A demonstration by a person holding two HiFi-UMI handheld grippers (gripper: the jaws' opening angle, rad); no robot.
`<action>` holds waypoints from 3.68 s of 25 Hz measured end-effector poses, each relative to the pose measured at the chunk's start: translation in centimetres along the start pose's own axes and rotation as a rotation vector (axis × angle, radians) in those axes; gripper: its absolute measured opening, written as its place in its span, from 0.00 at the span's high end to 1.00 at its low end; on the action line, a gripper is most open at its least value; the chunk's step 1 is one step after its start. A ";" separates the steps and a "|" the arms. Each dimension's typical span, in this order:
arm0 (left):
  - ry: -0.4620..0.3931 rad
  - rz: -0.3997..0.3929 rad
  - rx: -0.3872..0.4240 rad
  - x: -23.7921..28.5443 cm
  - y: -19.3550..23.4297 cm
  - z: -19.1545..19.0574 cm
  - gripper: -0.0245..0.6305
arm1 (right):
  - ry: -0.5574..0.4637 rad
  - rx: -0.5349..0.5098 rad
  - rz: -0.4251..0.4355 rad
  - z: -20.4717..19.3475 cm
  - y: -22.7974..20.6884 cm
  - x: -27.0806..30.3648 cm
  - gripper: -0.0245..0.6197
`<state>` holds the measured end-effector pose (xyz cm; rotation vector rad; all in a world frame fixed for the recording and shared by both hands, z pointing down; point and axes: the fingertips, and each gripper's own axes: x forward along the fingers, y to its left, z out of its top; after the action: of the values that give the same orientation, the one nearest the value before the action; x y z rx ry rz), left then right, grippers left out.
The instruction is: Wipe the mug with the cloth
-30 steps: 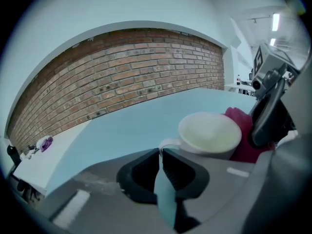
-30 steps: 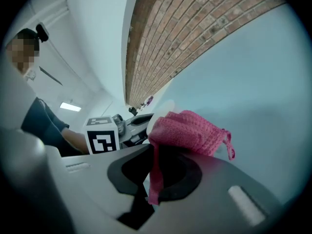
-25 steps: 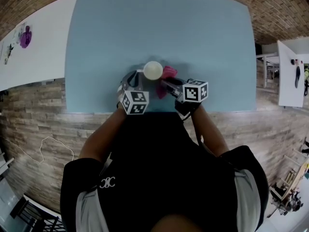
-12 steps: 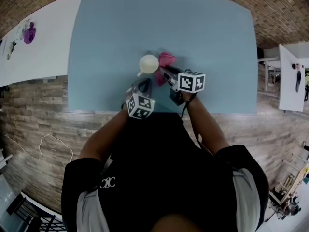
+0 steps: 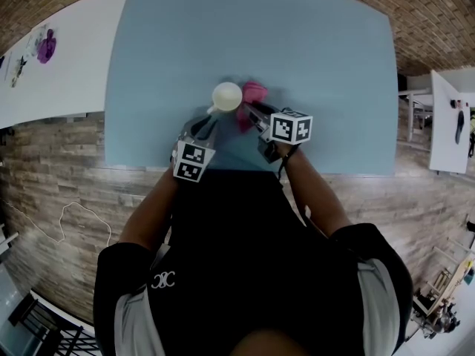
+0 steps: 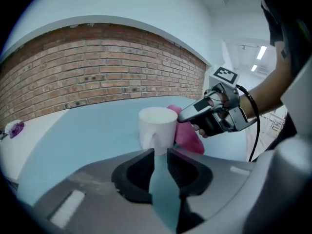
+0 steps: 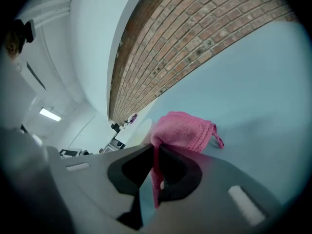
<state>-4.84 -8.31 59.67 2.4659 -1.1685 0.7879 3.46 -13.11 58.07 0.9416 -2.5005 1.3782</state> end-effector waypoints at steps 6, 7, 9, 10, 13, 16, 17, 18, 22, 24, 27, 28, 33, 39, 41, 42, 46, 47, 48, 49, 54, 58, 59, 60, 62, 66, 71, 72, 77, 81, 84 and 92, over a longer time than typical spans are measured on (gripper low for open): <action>-0.021 0.016 0.024 -0.9 3.2 0.7 0.72 | 0.007 -0.002 0.003 -0.2 0.4 0.1 0.90; -0.023 0.022 0.032 -1.0 3.5 0.8 0.72 | 0.008 -0.004 0.004 -0.2 0.4 0.0 0.90; -0.018 0.020 0.048 -0.6 3.8 0.8 0.72 | 0.011 -0.006 0.004 -0.2 0.4 -0.1 0.90; -0.012 0.013 0.061 -0.3 3.7 0.7 0.72 | 0.011 -0.005 0.003 -0.2 0.4 -0.2 0.90; 0.008 -0.004 0.130 0.6 3.1 0.4 0.85 | 0.006 -0.008 -0.004 -0.1 0.4 -0.2 0.90; 0.007 -0.023 0.146 0.8 2.4 0.8 0.87 | 0.002 -0.019 -0.012 -0.1 0.6 -0.2 0.90; 0.004 -0.031 0.136 0.8 2.1 0.8 0.87 | 0.000 -0.019 -0.015 -0.2 0.6 -0.2 0.90; 0.002 -0.039 0.127 0.9 1.8 0.8 0.87 | -0.003 -0.016 -0.017 -0.2 0.5 -0.3 0.90; 0.004 -0.089 0.112 1.0 -0.2 0.5 0.87 | -0.006 -0.019 -0.019 -0.6 0.8 -0.7 0.90; 0.000 -0.116 0.112 1.1 -1.2 0.6 0.87 | -0.010 -0.022 -0.024 -0.7 0.9 -0.9 0.90; -0.005 -0.142 0.109 1.6 -2.1 0.8 0.87 | -0.011 -0.028 -0.025 -0.9 1.0 -1.0 0.90; -0.003 -0.149 0.106 1.7 -2.4 0.9 0.87 | -0.007 -0.032 -0.025 -1.0 1.1 -1.0 0.90; 0.011 -0.207 0.105 2.7 -4.6 1.4 0.87 | 0.015 -0.074 -0.028 -1.5 1.5 -1.1 0.90; 0.014 -0.275 0.123 4.1 -7.0 2.2 0.87 | 0.035 -0.118 -0.037 -1.2 1.1 -1.4 0.90; 0.012 -0.277 0.121 4.2 -7.2 2.3 0.87 | 0.039 -0.125 -0.034 -0.9 1.0 -1.6 0.90; 0.009 -0.275 0.119 4.0 -7.2 2.2 0.85 | 0.040 -0.133 -0.033 -0.7 1.1 -1.7 0.90; -0.019 -0.245 0.109 2.4 -6.7 1.1 0.82 | 0.053 -0.196 -0.023 -0.7 2.2 -2.1 0.90; -0.024 -0.225 0.103 2.0 -6.3 0.7 0.82 | 0.058 -0.214 -0.019 -0.8 2.6 -2.3 0.90; -0.024 -0.207 0.096 1.8 -5.9 0.3 0.82 | 0.061 -0.229 -0.015 -0.9 3.0 -2.5 0.90; -0.021 -0.193 0.088 1.6 -5.5 0.0 0.82 | 0.060 -0.240 -0.010 -1.0 3.5 -2.7 0.90; -0.008 -0.156 0.065 1.2 -4.1 -0.2 0.82 | -0.006 -0.172 -0.124 -1.2 4.9 -3.2 0.90; -0.023 -0.159 0.049 1.2 -4.2 0.2 0.82 | -0.033 -0.017 -0.233 -2.1 5.0 -3.2 0.90; -0.021 -0.166 0.047 1.2 -4.3 0.3 0.82 | -0.037 0.019 -0.236 -2.3 5.3 -3.1 0.90; -0.017 -0.173 0.043 1.2 -4.4 0.1 0.82 | -0.041 0.058 -0.232 -2.4 5.6 -3.0 0.90; -0.009 -0.178 0.048 1.6 -4.7 -0.3 0.82 | -0.042 0.144 -0.214 -2.7 6.0 -2.9 0.90; -0.005 -0.202 0.090 2.3 -5.5 0.5 0.84 | -0.067 0.247 -0.228 -2.6 6.2 -3.4 0.90; -0.017 -0.238 0.158 3.2 -7.2 1.3 0.91 | -0.118 0.307 -0.279 -2.3 5.3 -4.5 0.90; -0.021 -0.242 0.165 3.4 -7.5 1.5 0.92 | -0.122 0.315 -0.285 -2.2 5.1 -4.6 0.90; -0.026 -0.248 0.142 2.9 -7.5 1.7 0.92 | -0.120 0.333 -0.313 -2.1 4.3 -4.7 0.90; -0.014 -0.207 0.080 1.2 -5.6 0.1 0.92 | -0.156 0.322 -0.353 -1.6 4.8 -4.1 0.90; 0.014 -0.166 0.033 0.2 -3.5 -1.4 0.92 | -0.165 0.315 -0.406 -1.3 4.4 -3.1 0.90; 0.051 -0.144 0.006 -1.3 -1.9 -3.1 0.93 | -0.194 0.393 -0.387 -1.6 3.9 -2.6 0.90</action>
<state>-5.09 -4.81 61.27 2.4865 -0.9605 0.8086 3.00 -9.11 55.14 1.6035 -2.0360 1.7335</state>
